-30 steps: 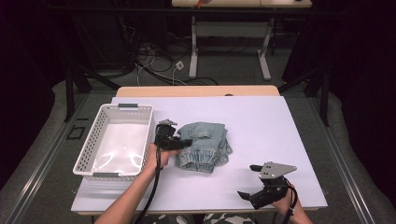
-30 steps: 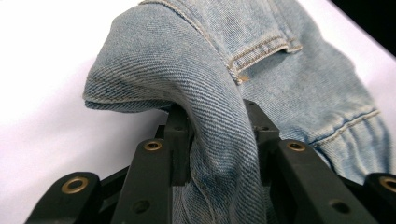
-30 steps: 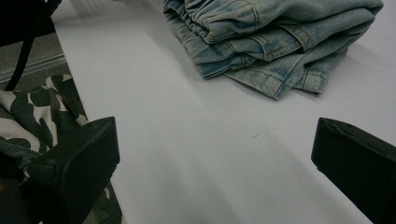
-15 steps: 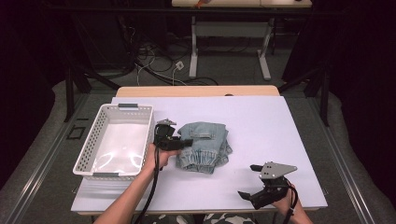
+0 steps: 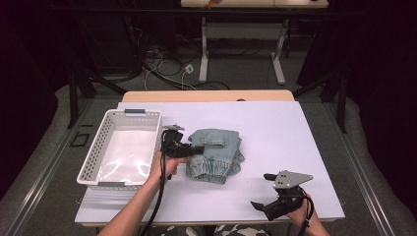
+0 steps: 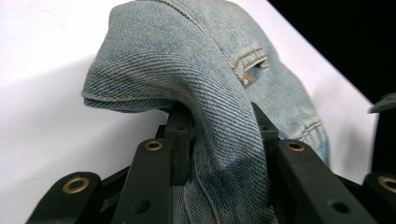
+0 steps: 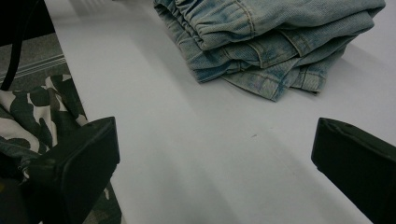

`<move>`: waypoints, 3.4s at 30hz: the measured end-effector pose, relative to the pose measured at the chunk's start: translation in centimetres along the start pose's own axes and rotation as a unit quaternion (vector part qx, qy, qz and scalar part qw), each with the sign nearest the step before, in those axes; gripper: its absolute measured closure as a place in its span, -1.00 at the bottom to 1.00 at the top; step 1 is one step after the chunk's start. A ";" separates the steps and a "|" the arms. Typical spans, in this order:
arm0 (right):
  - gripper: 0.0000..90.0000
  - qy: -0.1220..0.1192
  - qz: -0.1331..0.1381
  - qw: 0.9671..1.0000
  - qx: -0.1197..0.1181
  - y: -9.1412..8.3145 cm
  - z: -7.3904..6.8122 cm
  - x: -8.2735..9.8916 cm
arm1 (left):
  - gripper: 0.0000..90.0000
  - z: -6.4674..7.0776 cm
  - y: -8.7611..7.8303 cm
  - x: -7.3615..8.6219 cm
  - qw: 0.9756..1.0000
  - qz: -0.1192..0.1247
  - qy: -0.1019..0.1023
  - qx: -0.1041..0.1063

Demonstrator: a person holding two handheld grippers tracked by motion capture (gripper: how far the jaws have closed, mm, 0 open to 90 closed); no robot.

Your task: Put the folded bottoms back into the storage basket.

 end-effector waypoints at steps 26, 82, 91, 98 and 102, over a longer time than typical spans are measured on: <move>-0.98 0.000 -0.004 1.000 -0.001 0.1 0.0 0.1 | 0.58 1.9 -1.9 -1.5 0.999 0.041 0.015 0.021; -0.97 -0.001 -0.009 1.000 0.000 0.2 0.0 0.2 | 0.60 2.9 -7.0 -3.3 0.995 0.072 0.063 -0.005; -0.97 0.000 -0.010 1.000 -0.001 0.2 0.0 0.2 | 0.60 2.9 -7.8 -3.5 0.995 0.074 0.068 -0.015; -0.97 -0.001 -0.010 1.000 0.000 0.2 0.0 0.2 | 0.60 2.9 -8.7 -3.8 0.994 0.085 0.071 -0.025; -0.97 -0.001 -0.010 1.000 0.000 0.2 0.0 0.2 | 0.60 2.9 -9.3 -4.0 0.993 0.090 0.073 -0.030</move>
Point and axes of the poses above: each handheld gripper's, and its own axes: y roughly forward along the jaws, x roughly out of its underside, z roughly to its right, the point moved 8 cm from there along y, roughly forward along the jaws, and after that the axes turned 3 degrees about -z, right-handed, at the moved point
